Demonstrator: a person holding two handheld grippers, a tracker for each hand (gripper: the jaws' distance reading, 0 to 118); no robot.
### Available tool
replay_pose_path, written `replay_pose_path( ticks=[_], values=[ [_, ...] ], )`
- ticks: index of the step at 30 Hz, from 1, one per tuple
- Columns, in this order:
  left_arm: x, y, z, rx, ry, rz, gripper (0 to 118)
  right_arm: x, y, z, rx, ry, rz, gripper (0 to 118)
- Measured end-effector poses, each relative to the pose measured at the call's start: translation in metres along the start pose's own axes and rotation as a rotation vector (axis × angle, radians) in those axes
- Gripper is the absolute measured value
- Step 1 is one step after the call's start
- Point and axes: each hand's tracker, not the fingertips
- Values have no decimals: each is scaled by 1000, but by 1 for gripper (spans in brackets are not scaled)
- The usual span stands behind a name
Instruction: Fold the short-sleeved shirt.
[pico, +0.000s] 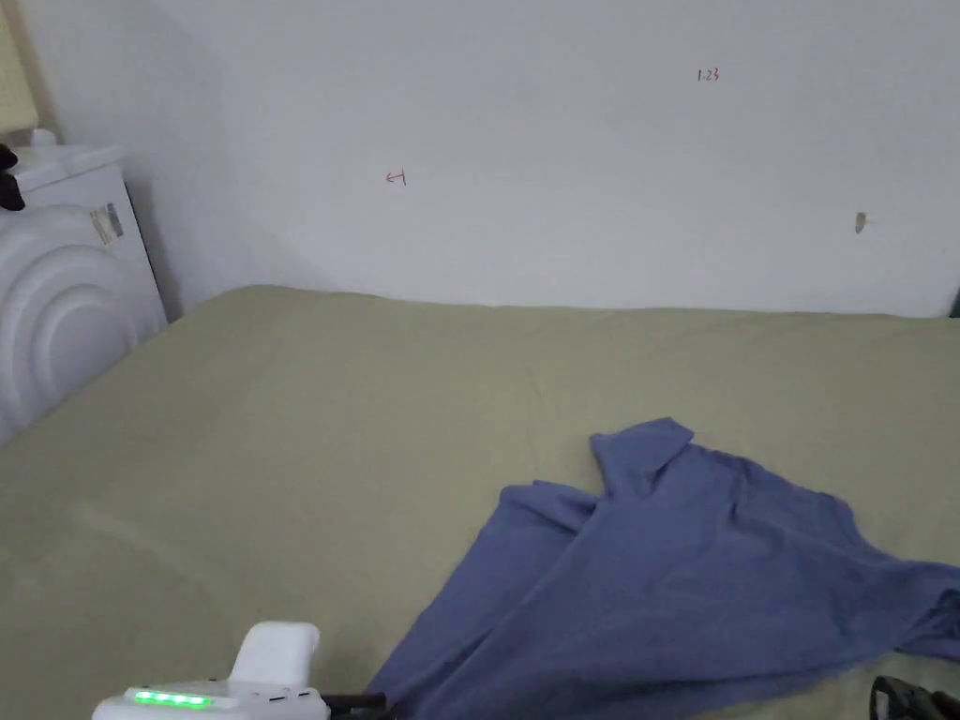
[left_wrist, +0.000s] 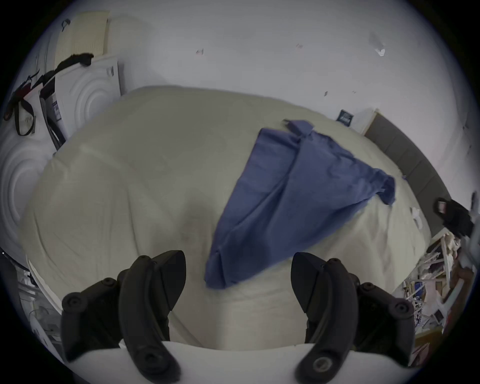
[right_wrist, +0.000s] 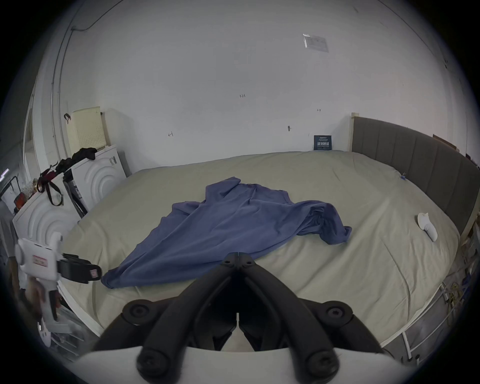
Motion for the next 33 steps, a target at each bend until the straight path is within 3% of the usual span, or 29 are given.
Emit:
replay_pose_path(
  ticks=[6, 9, 10, 11, 12, 13, 23, 27, 30, 31, 33],
  values=[
    [7, -9, -49, -130, 42, -131, 89, 8, 1, -15, -40, 0, -33, 1],
    [16, -23, -42, -22, -14, -239, 85, 6, -1, -17, -51, 7, -41, 1],
    [15, -26, -39, -13, -43, -211, 73, 4, -2, -17, -50, 7, -40, 1],
    [14, -28, -37, 7, -64, -177, 48, 3, -1, -19, -52, 11, -42, 1],
    [14, -31, -37, 30, -70, -162, 11, 1, -1, -19, -54, 17, -45, 1],
    [15, -33, -38, 44, -40, -170, 4, -1, -1, -20, -58, 22, -45, 1],
    [9, -29, -36, 65, -77, -104, 4, -6, 10, -29, -41, 58, -2, 1],
    [9, -28, -41, 53, -69, -82, 4, 1, 58, -89, -13, 54, 133, 1],
    [9, -30, -46, 40, -68, -48, 4, 6, 116, -178, -92, 160, 203, 4],
    [9, -30, -47, 40, -68, -35, 4, 9, 136, -212, -143, 203, 229, 30],
    [7, -28, -47, 29, -79, 8, 4, 4, 175, -291, -338, 243, 328, 108]
  ],
)
